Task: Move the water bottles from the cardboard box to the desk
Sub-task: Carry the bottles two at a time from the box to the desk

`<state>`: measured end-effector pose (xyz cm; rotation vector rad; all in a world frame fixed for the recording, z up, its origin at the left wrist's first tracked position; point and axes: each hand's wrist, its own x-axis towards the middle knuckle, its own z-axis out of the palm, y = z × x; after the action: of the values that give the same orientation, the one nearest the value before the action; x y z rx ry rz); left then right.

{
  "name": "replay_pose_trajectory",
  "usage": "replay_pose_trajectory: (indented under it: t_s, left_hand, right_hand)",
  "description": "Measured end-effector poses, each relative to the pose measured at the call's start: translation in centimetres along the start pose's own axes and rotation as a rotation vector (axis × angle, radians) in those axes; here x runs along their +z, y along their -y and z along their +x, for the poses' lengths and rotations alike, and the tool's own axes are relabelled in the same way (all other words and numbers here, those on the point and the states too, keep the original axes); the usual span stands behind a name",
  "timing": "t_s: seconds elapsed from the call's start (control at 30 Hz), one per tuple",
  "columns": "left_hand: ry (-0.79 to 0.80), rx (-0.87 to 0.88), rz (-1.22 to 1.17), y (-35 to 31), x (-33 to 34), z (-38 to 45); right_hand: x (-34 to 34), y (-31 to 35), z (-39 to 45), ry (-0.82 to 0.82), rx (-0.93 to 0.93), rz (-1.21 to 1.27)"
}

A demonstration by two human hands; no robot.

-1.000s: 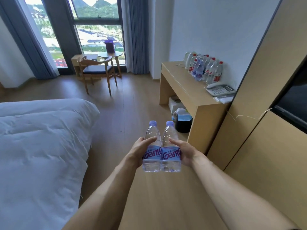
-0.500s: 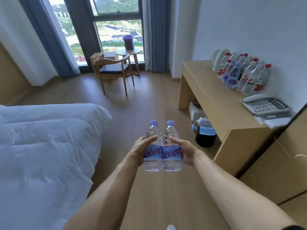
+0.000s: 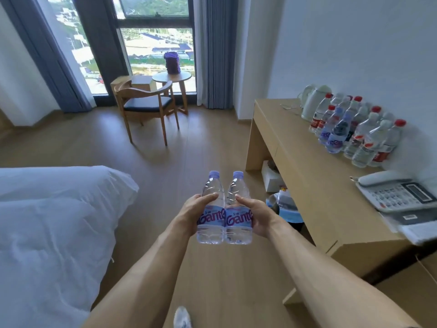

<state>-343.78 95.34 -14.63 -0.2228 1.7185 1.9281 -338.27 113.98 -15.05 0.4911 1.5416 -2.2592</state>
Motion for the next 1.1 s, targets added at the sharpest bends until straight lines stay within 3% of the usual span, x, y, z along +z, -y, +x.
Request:
replay_pose_trajectory:
  t_s: [0.57,0.97,1.1]
  left_hand:
    - [0.422,-0.084,0.107,-16.1,4.4,30.6]
    - [0.668,-0.171,0.281,-18.7,17.0,41.2]
    - [0.715,-0.142,0.322,-19.5,22.2,44.8]
  right_hand:
    - [-5.0,16.9,19.8,-0.361,-0.177,0.168]
    - [-16.0,20.9,23.5,-0.713,-0.279,0.334]
    - [-21.2,22.7,25.0,-0.725,-0.351,0.371]
